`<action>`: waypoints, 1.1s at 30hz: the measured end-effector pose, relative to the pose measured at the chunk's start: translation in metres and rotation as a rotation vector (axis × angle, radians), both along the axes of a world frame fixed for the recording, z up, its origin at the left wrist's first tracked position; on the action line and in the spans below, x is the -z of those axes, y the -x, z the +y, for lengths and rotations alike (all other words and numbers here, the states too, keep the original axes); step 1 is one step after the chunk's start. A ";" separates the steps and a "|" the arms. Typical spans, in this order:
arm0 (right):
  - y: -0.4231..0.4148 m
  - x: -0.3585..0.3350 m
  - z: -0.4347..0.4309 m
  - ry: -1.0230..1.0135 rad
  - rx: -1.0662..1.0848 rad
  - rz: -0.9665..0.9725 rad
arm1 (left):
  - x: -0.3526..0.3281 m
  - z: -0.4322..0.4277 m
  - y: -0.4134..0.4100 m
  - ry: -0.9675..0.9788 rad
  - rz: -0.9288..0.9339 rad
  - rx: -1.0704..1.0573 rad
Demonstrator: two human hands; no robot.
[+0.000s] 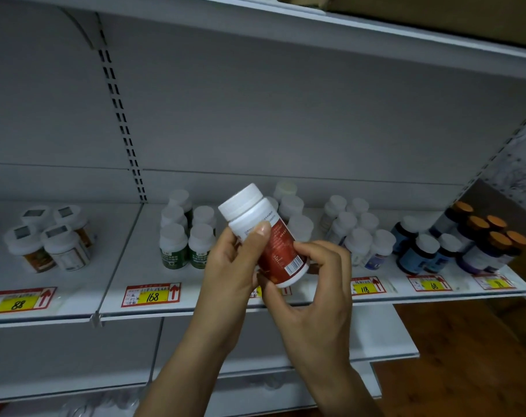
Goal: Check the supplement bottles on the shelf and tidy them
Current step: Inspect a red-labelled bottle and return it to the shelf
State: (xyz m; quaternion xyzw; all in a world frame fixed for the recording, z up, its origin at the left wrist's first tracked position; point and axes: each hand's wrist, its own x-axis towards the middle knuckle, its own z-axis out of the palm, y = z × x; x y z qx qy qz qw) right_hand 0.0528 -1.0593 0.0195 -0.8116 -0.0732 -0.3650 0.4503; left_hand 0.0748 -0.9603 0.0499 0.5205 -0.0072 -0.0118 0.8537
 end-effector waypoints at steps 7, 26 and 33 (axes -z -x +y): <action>-0.005 0.004 -0.002 0.021 0.090 -0.030 | 0.007 -0.009 0.007 -0.086 -0.054 0.049; -0.008 -0.028 -0.005 -1.271 -0.649 0.809 | 0.017 0.006 -0.004 -0.152 -0.050 0.032; -0.017 -0.023 -0.014 -0.618 -0.373 0.782 | 0.017 0.011 -0.008 -0.138 -0.097 -0.093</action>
